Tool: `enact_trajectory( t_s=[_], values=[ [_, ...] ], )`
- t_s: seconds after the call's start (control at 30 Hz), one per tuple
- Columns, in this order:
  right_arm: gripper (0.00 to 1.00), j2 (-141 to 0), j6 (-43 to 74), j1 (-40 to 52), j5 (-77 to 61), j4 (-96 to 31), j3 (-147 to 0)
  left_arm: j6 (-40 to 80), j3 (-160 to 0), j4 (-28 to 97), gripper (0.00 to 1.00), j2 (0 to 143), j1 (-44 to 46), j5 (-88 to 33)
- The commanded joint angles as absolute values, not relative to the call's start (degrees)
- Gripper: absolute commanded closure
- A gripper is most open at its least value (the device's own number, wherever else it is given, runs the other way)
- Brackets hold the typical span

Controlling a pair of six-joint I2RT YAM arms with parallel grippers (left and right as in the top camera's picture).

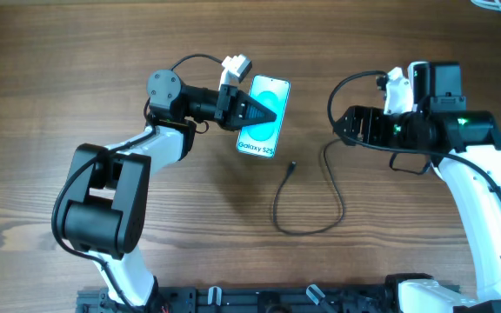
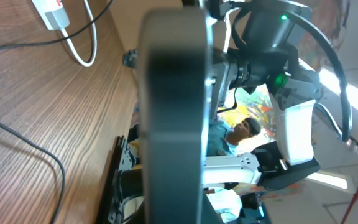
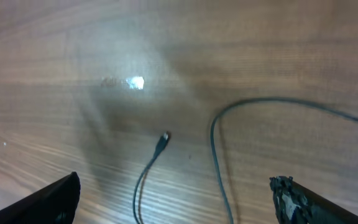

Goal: Plug charger to phone and switch on socket
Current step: 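Lower the upright phone toward the table center with the left gripper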

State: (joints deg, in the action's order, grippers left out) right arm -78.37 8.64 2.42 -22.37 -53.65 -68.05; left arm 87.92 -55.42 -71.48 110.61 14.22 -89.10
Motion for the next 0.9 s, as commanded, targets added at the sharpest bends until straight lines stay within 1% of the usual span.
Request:
enact_trajectory(
  t_s=[0.0,0.17,0.27,0.4,0.57,0.6,0.7,0.77,0.87],
  values=[
    [0.0,-77.89,7.66,2.17,-21.15,-51.81,-68.14,84.09,-55.29,-71.29,0.96,108.97,14.02,-89.27],
    [0.0,-77.89,7.64,2.17,-21.15,-51.4,-68.14,78.52,-55.29,-60.03,0.96,108.97,13.78,-85.58],
    [0.0,-77.89,7.64,2.17,-21.15,-51.4,-68.14,73.56,-55.29,-49.19,0.96,108.97,13.04,-78.06],
    [0.0,-77.89,7.66,2.17,-21.15,-51.37,-68.14,60.62,-55.29,-33.54,0.96,108.97,12.95,-67.07],
    [0.0,-77.89,7.66,2.17,-21.15,-51.4,-68.14,40.88,-55.29,-14.09,0.96,108.97,12.95,-61.34],
    [0.0,-77.89,7.64,2.17,-21.15,-51.4,-68.14,38.28,-55.29,-11.94,0.96,108.97,12.93,-60.66],
    [0.0,-77.89,7.64,2.17,-21.15,-51.37,-68.14,32.12,-55.29,-7.77,0.96,108.97,12.64,-61.04],
    [0.0,-77.89,7.64,2.17,-21.15,-51.37,-68.14,30.15,-55.29,-6.37,0.96,108.97,11.44,-62.24],
    [0.0,-77.89,7.64,2.17,-21.15,-51.37,-68.14,33.58,-55.29,-9.63,0.96,108.97,7.42,-73.71]
  ],
)
